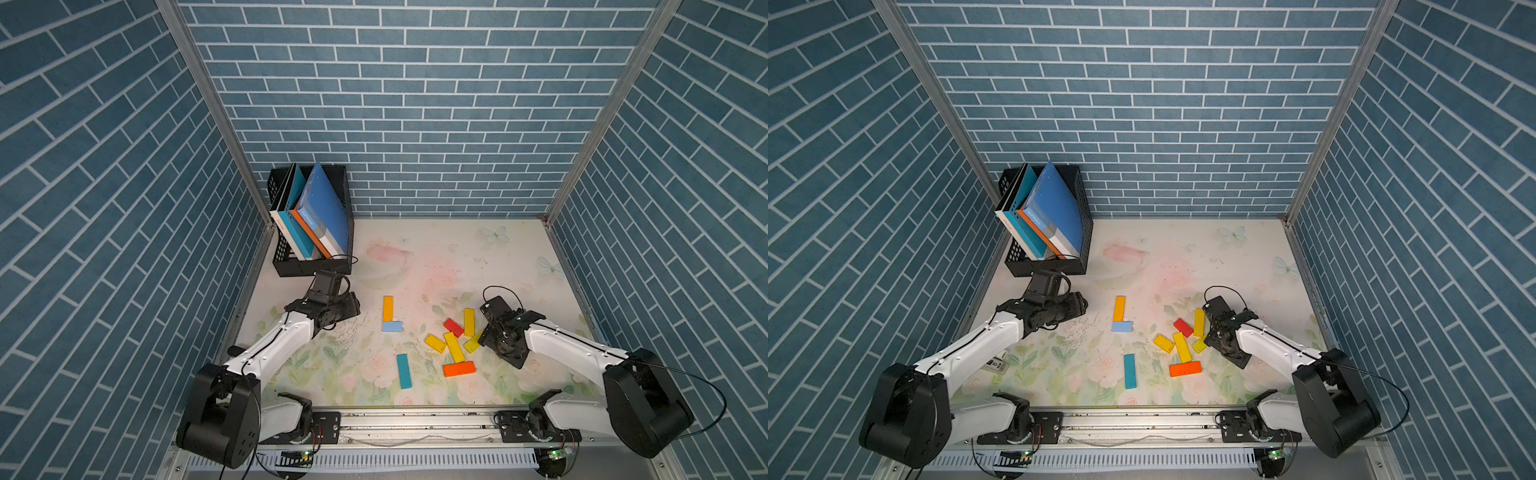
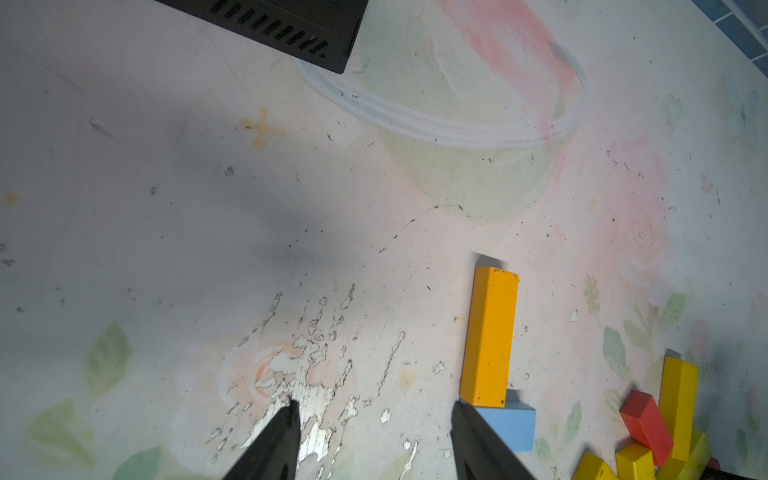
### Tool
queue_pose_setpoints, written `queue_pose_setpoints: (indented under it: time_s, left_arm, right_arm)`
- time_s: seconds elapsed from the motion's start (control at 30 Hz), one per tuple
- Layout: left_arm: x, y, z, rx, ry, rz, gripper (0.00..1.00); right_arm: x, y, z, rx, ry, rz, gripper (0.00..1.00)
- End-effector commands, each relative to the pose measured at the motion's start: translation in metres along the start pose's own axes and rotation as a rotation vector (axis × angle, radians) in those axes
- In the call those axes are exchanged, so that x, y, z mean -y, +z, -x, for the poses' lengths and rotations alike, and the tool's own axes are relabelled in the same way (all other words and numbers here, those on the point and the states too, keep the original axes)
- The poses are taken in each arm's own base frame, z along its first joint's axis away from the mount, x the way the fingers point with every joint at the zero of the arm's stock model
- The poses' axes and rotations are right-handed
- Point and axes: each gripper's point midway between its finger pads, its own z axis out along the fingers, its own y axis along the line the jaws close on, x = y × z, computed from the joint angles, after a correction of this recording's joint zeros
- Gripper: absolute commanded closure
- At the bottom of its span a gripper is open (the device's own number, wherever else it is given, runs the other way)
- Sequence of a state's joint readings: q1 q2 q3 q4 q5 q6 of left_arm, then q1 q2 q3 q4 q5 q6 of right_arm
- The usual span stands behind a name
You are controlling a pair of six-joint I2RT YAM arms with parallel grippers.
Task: Assemble the letter h with building blocks
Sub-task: Pick up the building block from the center of the board.
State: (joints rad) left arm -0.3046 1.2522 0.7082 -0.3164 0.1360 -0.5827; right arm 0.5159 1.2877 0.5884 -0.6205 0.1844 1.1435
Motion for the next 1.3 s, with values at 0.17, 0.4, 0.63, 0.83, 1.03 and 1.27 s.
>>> queue_pose_setpoints:
  time_s: [0.17,0.4,0.63,0.83,1.03,1.27]
  left_arm:
    - [0.003,0.003,0.001,-0.003,0.019,-0.004,0.37]
    - [0.003,0.004,0.0,-0.004,0.026,-0.007,0.37]
    - [0.004,0.005,-0.002,-0.01,0.022,-0.016,0.37]
    - [0.005,0.003,0.0,-0.004,0.021,-0.018,0.37]
    - [0.005,0.002,-0.001,-0.009,0.014,-0.017,0.37]
    - [0.005,-0.005,0.008,0.016,-0.032,-0.02,0.38]
  right_arm:
    - [-0.002,0.011,-0.001,-0.009,0.044,0.028,0.12]
    - [0.02,0.006,-0.011,-0.017,0.131,-0.009,0.17]
    - [0.02,0.004,-0.02,-0.056,0.154,0.022,0.26]
    - [0.018,0.005,-0.021,-0.06,0.132,0.014,0.37]
    - [0.018,-0.004,-0.01,-0.02,0.086,-0.012,0.46]
    - [-0.014,-0.053,0.015,0.112,-0.135,-0.053,0.57]
